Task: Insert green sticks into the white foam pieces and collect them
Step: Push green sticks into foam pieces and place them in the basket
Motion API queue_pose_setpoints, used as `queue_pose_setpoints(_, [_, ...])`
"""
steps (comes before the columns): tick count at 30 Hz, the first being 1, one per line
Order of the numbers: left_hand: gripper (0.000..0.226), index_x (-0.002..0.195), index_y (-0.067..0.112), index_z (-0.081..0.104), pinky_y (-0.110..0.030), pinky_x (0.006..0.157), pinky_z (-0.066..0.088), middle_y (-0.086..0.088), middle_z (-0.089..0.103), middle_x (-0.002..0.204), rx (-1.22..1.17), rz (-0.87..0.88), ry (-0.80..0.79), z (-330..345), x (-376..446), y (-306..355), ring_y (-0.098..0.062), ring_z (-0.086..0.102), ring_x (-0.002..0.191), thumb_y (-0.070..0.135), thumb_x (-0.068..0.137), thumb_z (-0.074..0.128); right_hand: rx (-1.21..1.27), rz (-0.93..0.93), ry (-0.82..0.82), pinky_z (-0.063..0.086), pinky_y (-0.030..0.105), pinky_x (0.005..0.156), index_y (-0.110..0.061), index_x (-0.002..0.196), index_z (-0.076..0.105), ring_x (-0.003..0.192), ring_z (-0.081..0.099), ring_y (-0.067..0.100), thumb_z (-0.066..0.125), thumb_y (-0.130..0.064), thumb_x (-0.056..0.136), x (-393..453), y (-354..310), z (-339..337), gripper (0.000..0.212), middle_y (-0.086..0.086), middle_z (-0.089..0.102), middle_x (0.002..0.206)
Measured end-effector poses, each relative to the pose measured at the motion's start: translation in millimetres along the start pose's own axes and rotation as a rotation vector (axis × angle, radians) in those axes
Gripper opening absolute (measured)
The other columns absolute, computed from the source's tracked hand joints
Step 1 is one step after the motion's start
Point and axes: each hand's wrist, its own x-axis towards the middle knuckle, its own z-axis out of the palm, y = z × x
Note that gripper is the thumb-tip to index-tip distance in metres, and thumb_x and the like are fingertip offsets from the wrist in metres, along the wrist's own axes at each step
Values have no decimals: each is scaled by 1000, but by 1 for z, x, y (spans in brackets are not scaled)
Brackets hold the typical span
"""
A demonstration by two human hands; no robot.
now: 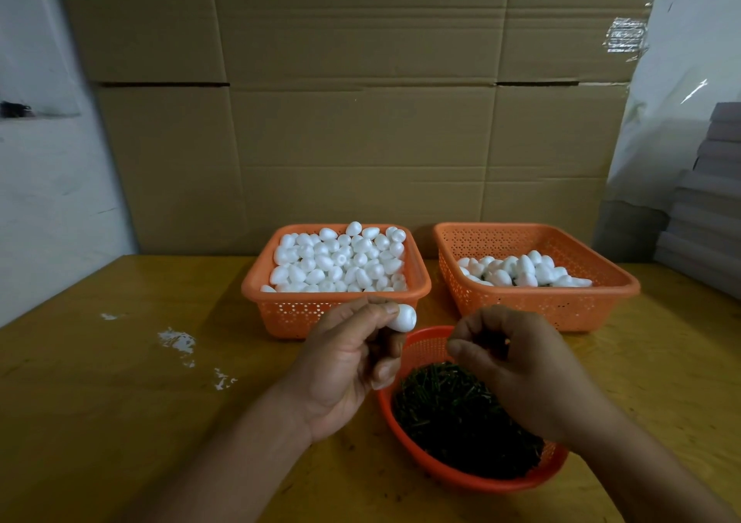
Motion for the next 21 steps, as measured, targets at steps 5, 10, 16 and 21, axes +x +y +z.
queue_pose_setpoints(5, [16,85,12,72,-24,45,34,-9,54,71,-17,-23,-24,1,0,1,-13,44,48,26,89,65,252,-76,24,45,15,56,-23,84,72,60,58,1,68,-22,92,-1,-5,2,9,-4,68,75])
queue_pose_setpoints(10, [20,89,9,70,-23,44,35,-9,53,71,-53,-42,-32,1,0,2,-13,44,47,28,85,65,505,-85,35,50,23,52,-10,87,78,51,58,17,64,-28,83,-3,-12,1,22,11,65,60])
queue_pose_setpoints(16, [21,87,11,71,-22,43,36,-7,54,70,-67,-54,-47,1,-1,2,-12,45,46,31,85,66,674,-54,43,57,27,53,4,80,70,54,66,28,78,-18,69,-4,-16,3,26,21,71,65])
queue_pose_setpoints(21, [21,84,11,73,-21,43,35,-7,55,68,-64,-57,-43,3,-1,4,-11,45,45,31,84,66,652,-63,34,62,30,65,-10,82,76,67,74,30,79,-21,68,-5,-15,4,18,16,76,73])
